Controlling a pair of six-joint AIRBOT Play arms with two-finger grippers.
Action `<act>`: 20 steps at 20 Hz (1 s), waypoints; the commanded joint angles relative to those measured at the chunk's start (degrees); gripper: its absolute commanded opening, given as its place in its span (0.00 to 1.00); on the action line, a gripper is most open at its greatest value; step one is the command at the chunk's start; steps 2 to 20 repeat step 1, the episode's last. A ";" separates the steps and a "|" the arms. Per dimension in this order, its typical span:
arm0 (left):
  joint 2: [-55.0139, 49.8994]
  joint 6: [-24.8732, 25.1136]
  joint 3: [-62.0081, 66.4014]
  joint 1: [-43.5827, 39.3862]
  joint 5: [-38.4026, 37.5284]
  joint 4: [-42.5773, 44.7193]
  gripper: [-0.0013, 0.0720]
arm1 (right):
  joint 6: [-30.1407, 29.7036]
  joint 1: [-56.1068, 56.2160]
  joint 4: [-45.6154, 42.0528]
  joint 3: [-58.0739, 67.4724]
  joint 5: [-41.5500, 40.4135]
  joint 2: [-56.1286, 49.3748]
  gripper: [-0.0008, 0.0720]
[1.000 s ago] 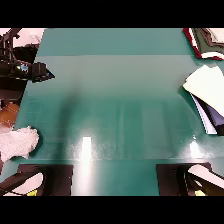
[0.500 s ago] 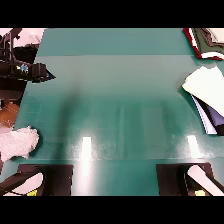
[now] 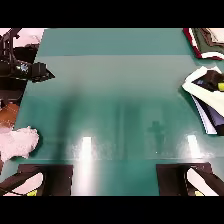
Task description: Fold the shirts.
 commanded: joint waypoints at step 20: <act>0.04 0.00 -0.02 -0.02 0.09 0.02 0.05 | 0.04 5.49 0.22 -0.02 0.98 -0.90 0.04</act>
